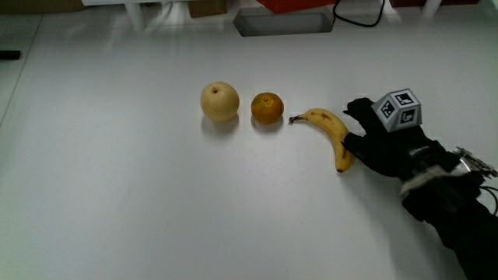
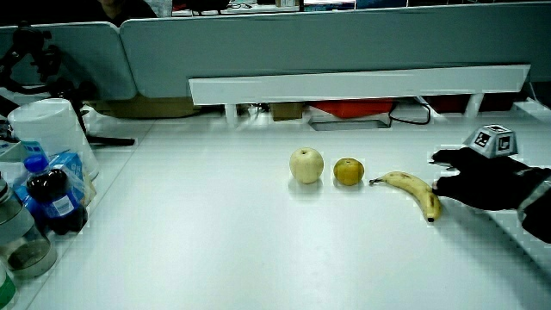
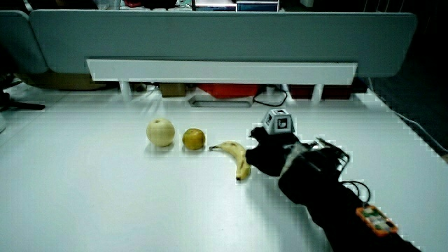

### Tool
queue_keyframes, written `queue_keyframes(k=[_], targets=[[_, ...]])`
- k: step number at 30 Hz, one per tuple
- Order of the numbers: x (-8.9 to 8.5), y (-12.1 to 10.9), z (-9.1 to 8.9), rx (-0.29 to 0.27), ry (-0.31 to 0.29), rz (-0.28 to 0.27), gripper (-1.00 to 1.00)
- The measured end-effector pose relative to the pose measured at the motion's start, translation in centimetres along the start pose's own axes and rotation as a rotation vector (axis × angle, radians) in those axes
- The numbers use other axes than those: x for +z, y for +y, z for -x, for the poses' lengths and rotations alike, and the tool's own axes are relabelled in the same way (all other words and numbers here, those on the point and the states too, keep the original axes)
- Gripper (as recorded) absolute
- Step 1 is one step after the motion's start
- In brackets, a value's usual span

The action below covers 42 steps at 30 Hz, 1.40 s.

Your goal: Pick banana

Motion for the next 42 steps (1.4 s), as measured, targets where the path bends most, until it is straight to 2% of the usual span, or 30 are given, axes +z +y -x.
queue_keyframes(k=[9,11,12,13,15,18,19,20,21,26,31,34,38,40,42], targets=[[-1.5,2.6,2.0,-0.007,-0.074,0.011,0.00],[-1.6,2.7,2.1,-0.019,-0.074,0.018,0.00],[-2.0,2.9,1.9,-0.013,-0.067,0.051,0.00],[-2.3,2.9,1.9,-0.025,-0.081,0.052,0.00],[-2.8,3.2,1.5,-0.045,-0.060,0.072,0.00],[-2.4,3.2,1.9,-0.054,-0.082,0.058,0.00],[-2.5,3.4,1.9,-0.043,-0.073,0.078,0.00],[-2.6,3.5,2.0,-0.066,-0.085,0.073,0.00],[-2.4,3.4,2.3,-0.065,-0.098,0.072,0.00],[-2.3,3.1,3.0,-0.095,-0.150,0.015,0.29],[-2.3,3.2,3.3,-0.103,-0.167,0.006,0.59],[-2.2,3.2,3.2,-0.118,-0.156,0.007,0.76],[-2.1,3.2,3.0,-0.100,-0.129,0.024,1.00],[-1.9,3.1,2.9,-0.111,-0.128,0.010,1.00],[-1.9,3.1,2.8,-0.107,-0.113,0.020,1.00]])
